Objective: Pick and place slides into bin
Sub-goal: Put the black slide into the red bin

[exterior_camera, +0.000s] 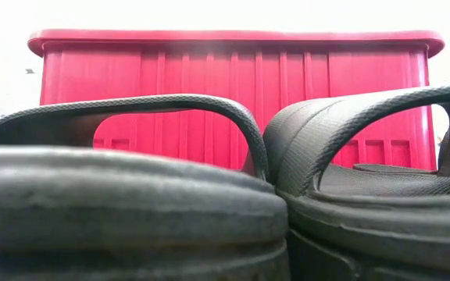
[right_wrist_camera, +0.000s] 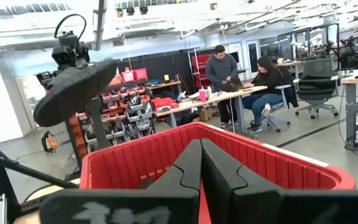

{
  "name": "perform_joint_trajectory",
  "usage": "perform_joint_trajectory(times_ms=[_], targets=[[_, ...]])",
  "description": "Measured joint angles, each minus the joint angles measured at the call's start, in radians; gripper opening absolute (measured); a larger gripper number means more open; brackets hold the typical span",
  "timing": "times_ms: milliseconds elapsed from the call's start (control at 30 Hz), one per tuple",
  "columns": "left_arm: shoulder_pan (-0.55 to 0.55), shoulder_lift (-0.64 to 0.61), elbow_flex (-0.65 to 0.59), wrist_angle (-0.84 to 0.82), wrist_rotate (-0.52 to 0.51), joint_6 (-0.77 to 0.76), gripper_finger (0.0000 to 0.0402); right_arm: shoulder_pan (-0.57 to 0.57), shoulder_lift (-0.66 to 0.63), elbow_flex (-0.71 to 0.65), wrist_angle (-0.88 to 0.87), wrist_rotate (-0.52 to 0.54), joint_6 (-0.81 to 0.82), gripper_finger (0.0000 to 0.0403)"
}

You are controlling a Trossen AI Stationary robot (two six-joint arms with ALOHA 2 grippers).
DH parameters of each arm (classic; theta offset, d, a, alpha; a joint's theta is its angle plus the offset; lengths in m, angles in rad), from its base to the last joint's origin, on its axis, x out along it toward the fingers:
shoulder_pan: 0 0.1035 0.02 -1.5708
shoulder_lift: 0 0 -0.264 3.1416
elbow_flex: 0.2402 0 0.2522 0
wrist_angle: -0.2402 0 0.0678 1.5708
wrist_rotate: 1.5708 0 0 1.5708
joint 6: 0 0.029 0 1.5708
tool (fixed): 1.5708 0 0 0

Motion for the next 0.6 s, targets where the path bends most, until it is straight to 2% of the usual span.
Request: perform_joint_trajectory(times_ms=[167,333,467,600], targets=[[0.019,0.017,0.0,-0.033,0.049,-0.001,0.0,0.0,0.0,-0.043,0.014,0.0,0.0,0.0],[0.053,0.069,0.001,-0.141,0.143,0.013,0.0,0.0,0.0,-0.068,0.016,-0.001,0.0,0.0],[0.111,0.178,0.002,-0.233,0.277,0.115,0.0,0.0,0.0,-0.07,0.018,0.001,0.0,0.0],[0.144,0.313,0.072,-0.371,0.315,0.282,0.0,0.0,0.0,-0.07,0.048,0.001,0.0,0.0]])
